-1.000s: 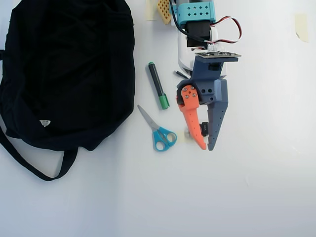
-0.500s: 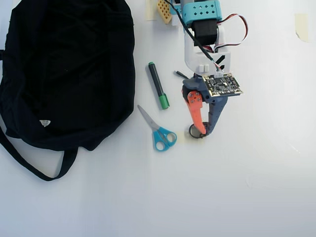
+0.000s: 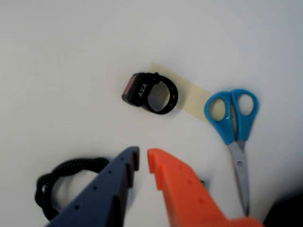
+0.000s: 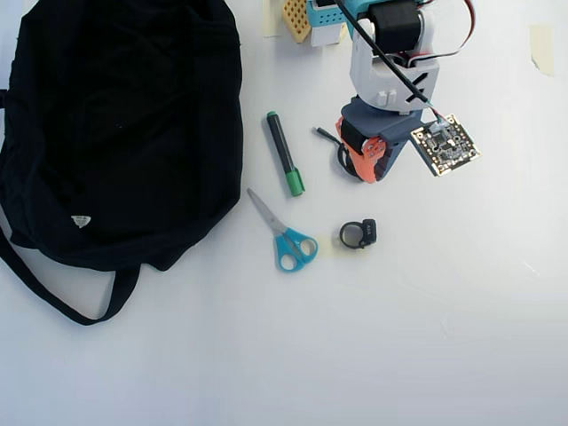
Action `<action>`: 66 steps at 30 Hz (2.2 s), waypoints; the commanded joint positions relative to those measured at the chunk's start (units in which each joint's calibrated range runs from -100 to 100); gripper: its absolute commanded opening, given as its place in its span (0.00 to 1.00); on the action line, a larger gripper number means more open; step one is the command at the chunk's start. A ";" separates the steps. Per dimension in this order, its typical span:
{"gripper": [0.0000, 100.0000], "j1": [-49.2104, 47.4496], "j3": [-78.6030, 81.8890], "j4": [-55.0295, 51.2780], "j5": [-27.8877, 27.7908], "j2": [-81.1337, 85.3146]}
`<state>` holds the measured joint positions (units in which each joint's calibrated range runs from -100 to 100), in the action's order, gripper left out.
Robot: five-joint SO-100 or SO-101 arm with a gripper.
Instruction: Put the bike light into the black bag
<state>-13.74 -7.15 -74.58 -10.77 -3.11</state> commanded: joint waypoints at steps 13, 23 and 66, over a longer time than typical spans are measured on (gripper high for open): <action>0.02 -0.25 -6.50 0.25 -5.28 -5.27; 0.02 -0.17 -25.28 -2.85 -8.79 -20.79; 0.22 0.43 -34.80 -3.45 -13.67 -36.39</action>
<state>-13.23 -39.62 -80.16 -23.71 -38.98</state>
